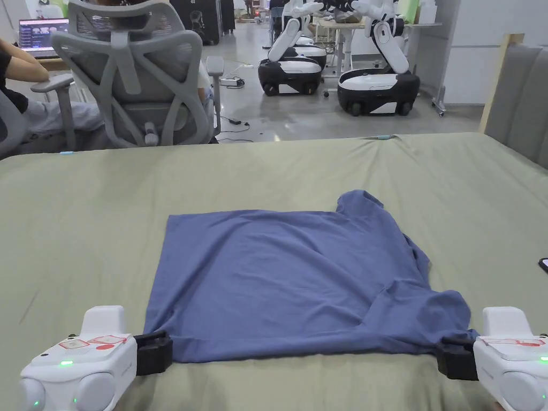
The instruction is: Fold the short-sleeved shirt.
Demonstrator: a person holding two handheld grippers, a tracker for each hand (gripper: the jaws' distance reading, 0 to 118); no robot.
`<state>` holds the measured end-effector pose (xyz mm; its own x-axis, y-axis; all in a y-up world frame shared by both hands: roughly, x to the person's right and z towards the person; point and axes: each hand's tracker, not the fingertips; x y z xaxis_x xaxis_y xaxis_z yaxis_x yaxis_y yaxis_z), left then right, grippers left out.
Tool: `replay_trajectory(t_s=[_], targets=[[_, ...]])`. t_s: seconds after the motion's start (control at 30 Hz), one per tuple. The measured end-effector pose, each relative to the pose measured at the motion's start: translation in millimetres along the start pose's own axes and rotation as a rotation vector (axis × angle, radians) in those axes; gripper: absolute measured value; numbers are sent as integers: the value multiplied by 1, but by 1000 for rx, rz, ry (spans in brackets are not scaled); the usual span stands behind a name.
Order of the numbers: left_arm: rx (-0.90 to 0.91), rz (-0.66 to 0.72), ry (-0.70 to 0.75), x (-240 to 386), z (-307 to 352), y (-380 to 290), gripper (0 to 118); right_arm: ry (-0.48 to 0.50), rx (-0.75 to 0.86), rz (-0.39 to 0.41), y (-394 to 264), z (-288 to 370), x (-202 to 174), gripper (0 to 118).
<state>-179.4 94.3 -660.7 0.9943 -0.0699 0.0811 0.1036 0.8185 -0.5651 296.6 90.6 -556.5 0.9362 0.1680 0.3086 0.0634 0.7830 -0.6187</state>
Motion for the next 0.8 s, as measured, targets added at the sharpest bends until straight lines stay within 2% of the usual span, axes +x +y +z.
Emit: replay_trajectory(t_s=[0.07, 0.1, 0.17, 0.2, 0.23, 0.27, 0.43, 0.63, 0.67, 0.7, 0.73, 0.77, 0.8], targets=[[-7, 2, 2, 6, 6, 3, 115, 4, 2, -4, 5, 11, -4, 115], [1, 5, 3, 9, 14, 3, 112, 21, 6, -14, 8, 19, -5, 106], [38, 17, 2, 15, 27, 4, 73, 41, 52, -39, 13, 31, -12, 53], [63, 24, -1, 19, 33, 5, 42, 35, 64, -41, 15, 39, -16, 24], [75, 24, 0, 23, 39, 5, 7, 29, 75, -40, 17, 46, -20, 4], [84, 25, 2, 27, 44, 5, 0, 21, 96, -39, 19, 53, -23, 2], [100, 59, -45, 34, 61, -7, 0, 41, 133, -26, 17, 67, -36, 0], [61, 62, -26, 38, 40, -4, 0, 82, 132, -26, 19, 68, -42, 0], [45, 52, -18, 39, 32, -2, 9, 84, 130, -24, 19, 67, -43, 0], [36, 57, -15, 38, 23, -1, 35, 86, 126, -20, 18, 65, -44, 0], [22, 60, -12, 38, 15, -1, 77, 89, 123, -17, 18, 64, -44, 0], [-5, 61, -19, 38, 5, 0, 95, 94, 119, -14, 18, 62, -44, 0], [-22, 75, -12, 38, 0, 1, 98, 97, 116, -12, 17, 61, -44, 0]])
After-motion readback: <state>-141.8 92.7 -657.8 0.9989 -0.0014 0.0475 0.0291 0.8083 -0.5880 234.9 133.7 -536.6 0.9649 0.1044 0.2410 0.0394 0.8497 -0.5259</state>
